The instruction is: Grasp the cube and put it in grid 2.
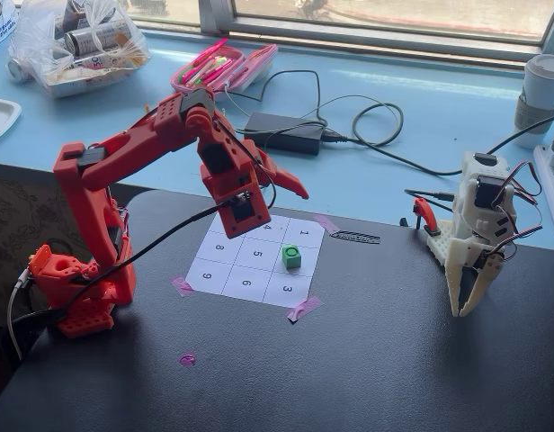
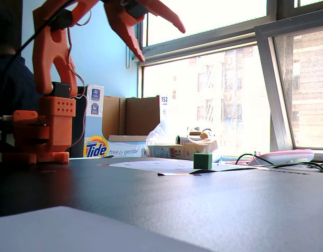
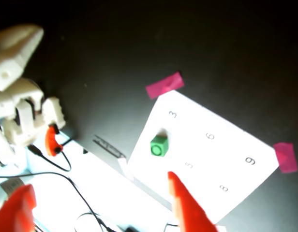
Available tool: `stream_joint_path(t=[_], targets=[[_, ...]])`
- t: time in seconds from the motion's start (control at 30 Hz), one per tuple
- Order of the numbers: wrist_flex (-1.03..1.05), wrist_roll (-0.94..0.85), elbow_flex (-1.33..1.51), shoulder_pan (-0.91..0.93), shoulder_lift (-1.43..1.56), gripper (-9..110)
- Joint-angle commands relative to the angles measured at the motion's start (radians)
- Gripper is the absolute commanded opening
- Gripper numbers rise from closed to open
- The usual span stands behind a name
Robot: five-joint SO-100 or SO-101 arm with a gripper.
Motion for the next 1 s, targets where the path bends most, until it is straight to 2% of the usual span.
stream_joint_path(t=[0.0,0.23,0.43,0.53,0.97], targets=[[-0.052,-0.066,0.156,0.127,0.230,46],[-0.225,-0.110,0.658,0.298,0.607,48],[-0.397,-0.094,1.175,0.270,0.862,48],[-0.466,-0.084,1.345,0.249,0.940,48],[-0.440,0.109,1.628,0.206,1.157,18]])
